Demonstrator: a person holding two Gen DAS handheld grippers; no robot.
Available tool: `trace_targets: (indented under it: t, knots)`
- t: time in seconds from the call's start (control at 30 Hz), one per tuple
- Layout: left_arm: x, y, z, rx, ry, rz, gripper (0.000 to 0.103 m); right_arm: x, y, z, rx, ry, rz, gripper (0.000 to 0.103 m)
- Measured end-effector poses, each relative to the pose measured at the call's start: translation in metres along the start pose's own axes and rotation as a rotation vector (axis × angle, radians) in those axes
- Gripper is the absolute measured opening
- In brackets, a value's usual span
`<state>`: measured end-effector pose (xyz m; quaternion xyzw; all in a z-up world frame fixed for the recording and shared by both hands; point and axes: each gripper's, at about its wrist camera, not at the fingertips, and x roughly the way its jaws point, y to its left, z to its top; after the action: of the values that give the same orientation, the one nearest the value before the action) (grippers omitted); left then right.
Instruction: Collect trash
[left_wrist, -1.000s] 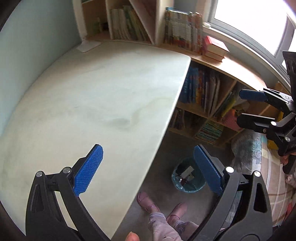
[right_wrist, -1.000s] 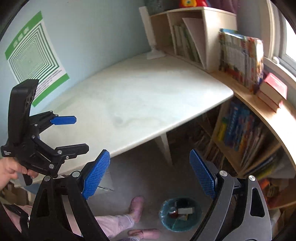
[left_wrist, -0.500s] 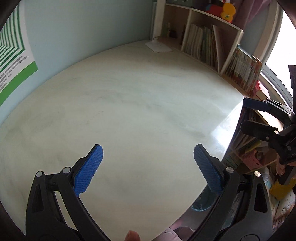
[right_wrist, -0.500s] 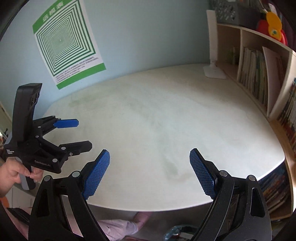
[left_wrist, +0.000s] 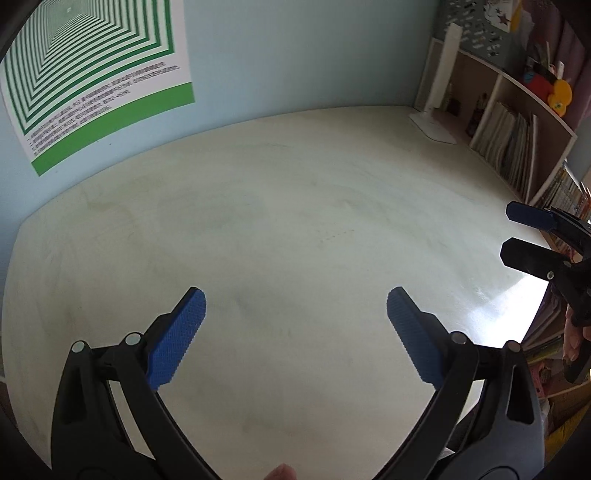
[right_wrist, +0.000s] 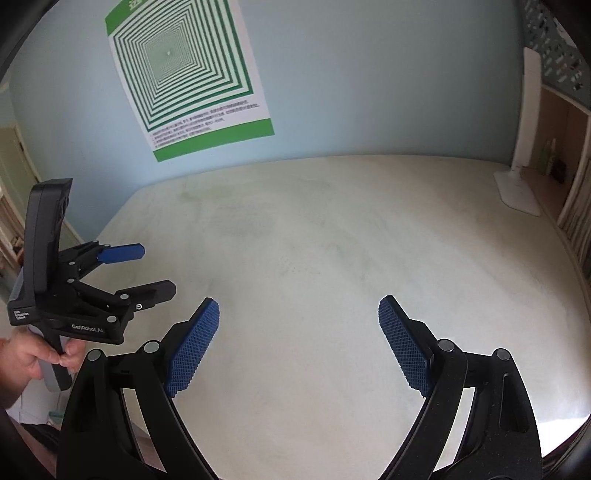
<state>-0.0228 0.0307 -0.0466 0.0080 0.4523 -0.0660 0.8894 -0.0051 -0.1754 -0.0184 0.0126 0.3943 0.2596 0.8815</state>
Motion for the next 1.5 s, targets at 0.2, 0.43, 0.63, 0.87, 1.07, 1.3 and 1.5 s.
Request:
trace_targets:
  t: [0.2,0.43,0.63,0.87,1.07,1.3,1.5]
  knots:
    - [-0.011,0.021,-0.002,-0.060,-0.051,0.094,0.096,0.024,0.021,0.017,-0.084,0.029,0.076,0.088]
    - [-0.019,0.034,-0.005,-0.156,-0.072,0.181,0.096,0.037,0.027,0.038,-0.145,0.037,0.135,0.088]
    - [-0.017,0.034,-0.007,-0.201,-0.081,0.220,0.096,0.044,0.021,0.049,-0.145,0.046,0.134,0.088]
    - [-0.016,0.031,-0.007,-0.232,-0.094,0.238,0.096,0.051,0.013,0.048,-0.135,0.066,0.140,0.088]
    - [-0.014,0.031,-0.005,-0.246,-0.090,0.244,0.096,0.051,0.009,0.045,-0.148,0.079,0.149,0.088]
    - [-0.012,0.034,-0.001,-0.253,-0.083,0.253,0.096,0.053,0.000,0.049,-0.128,0.074,0.150,0.088]
    - [-0.011,0.036,0.003,-0.252,-0.081,0.258,0.096,0.057,-0.004,0.052,-0.119,0.068,0.147,0.088]
